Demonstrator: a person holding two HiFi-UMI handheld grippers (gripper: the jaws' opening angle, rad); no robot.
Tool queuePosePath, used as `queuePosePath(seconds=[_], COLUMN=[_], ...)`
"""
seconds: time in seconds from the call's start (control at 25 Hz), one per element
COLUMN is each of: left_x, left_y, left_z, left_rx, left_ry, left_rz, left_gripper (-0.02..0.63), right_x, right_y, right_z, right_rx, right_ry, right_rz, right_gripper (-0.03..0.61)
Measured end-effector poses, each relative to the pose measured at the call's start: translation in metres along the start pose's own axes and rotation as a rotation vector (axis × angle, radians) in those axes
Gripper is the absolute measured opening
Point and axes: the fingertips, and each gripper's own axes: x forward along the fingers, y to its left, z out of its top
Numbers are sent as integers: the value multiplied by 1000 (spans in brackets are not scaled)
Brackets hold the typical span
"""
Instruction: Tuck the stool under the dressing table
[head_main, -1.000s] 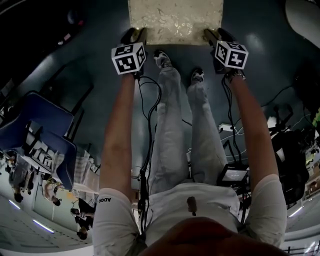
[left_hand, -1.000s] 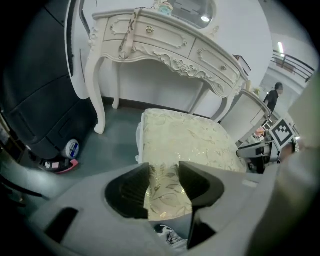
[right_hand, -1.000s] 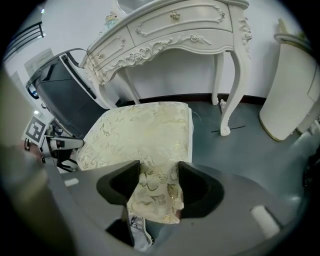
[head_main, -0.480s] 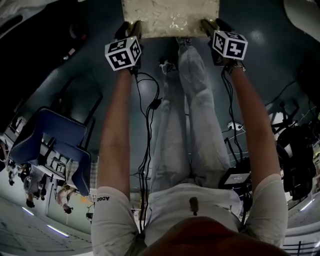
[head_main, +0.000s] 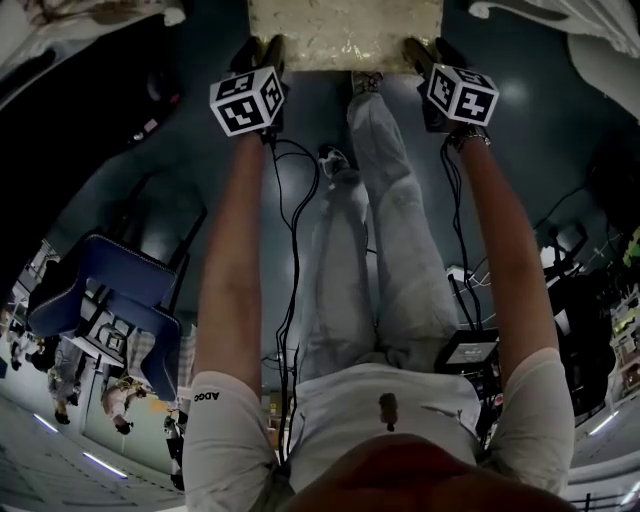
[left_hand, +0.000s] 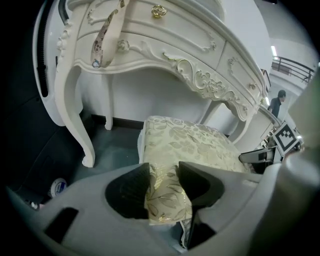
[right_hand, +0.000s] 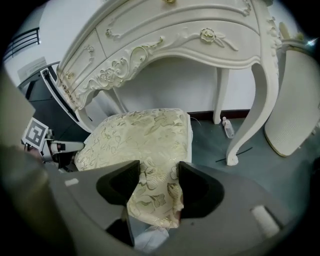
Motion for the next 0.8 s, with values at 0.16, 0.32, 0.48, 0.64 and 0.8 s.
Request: queuePosePath(seconds=[0.16,0.32,0.48,0.64,0.8], left_x=[21,41,61,77,91], left_y=[2,5,9,14,14], left_z=[25,48,78,100,120], left_rx=[0,3,9,15,14], left_ry=[-30,-55,-92,-137,-173], left_rz=[-1,4,9,7,-2], left_gripper=[190,190,189,190,189], right_x=[17,33,49,64,74], right_y=[-9,-17,-24,-28,-34], right_z=[28,53,84,108,131], right_rx=[-4,-4,-4,-8,-18], right_ry=[-18,-33,-70,-125,-169], right_rz=[8,9,9,9,8], right_gripper=[256,256,256,256,256])
